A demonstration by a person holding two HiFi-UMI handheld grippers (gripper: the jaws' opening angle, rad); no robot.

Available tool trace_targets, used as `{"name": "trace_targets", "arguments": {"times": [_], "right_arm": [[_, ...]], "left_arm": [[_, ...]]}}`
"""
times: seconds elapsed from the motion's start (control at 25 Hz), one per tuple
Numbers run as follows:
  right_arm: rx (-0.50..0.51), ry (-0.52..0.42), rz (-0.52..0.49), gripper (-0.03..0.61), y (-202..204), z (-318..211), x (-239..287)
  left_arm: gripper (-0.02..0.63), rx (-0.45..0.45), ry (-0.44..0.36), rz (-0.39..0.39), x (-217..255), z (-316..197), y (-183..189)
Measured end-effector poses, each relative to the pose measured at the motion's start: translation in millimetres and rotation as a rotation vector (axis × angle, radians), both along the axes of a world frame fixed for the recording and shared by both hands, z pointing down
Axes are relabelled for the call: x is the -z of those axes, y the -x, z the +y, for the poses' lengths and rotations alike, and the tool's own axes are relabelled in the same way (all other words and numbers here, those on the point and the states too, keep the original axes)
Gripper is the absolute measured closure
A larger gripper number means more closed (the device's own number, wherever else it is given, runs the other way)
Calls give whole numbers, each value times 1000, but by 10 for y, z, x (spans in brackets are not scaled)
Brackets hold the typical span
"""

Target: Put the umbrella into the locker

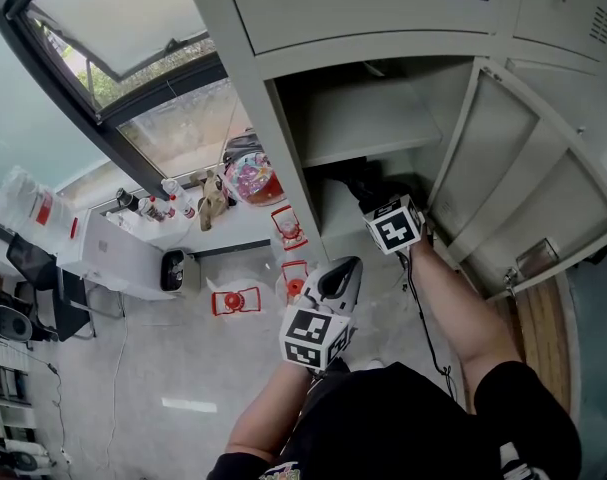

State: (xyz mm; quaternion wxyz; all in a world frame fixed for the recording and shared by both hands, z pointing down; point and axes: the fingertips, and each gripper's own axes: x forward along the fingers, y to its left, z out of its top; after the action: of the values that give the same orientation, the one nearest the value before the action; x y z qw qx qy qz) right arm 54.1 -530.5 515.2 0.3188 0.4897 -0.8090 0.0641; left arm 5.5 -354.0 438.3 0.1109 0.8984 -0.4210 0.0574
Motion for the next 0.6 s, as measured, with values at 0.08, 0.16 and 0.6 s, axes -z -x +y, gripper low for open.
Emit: {"name": "trace_targets", "arguments": {"times": [0.08, 0.16, 0.6], "right_arm": [[9, -17, -24, 261, 17, 56, 66], [20, -30, -38, 261, 32, 119, 132], [93, -82, -87, 428, 74, 584, 410]], "left_arm": [[597, 1, 0, -1, -2, 48, -27], [597, 1, -1, -3, -2, 99, -55], [597, 29, -7, -1, 46, 450, -129]]}}
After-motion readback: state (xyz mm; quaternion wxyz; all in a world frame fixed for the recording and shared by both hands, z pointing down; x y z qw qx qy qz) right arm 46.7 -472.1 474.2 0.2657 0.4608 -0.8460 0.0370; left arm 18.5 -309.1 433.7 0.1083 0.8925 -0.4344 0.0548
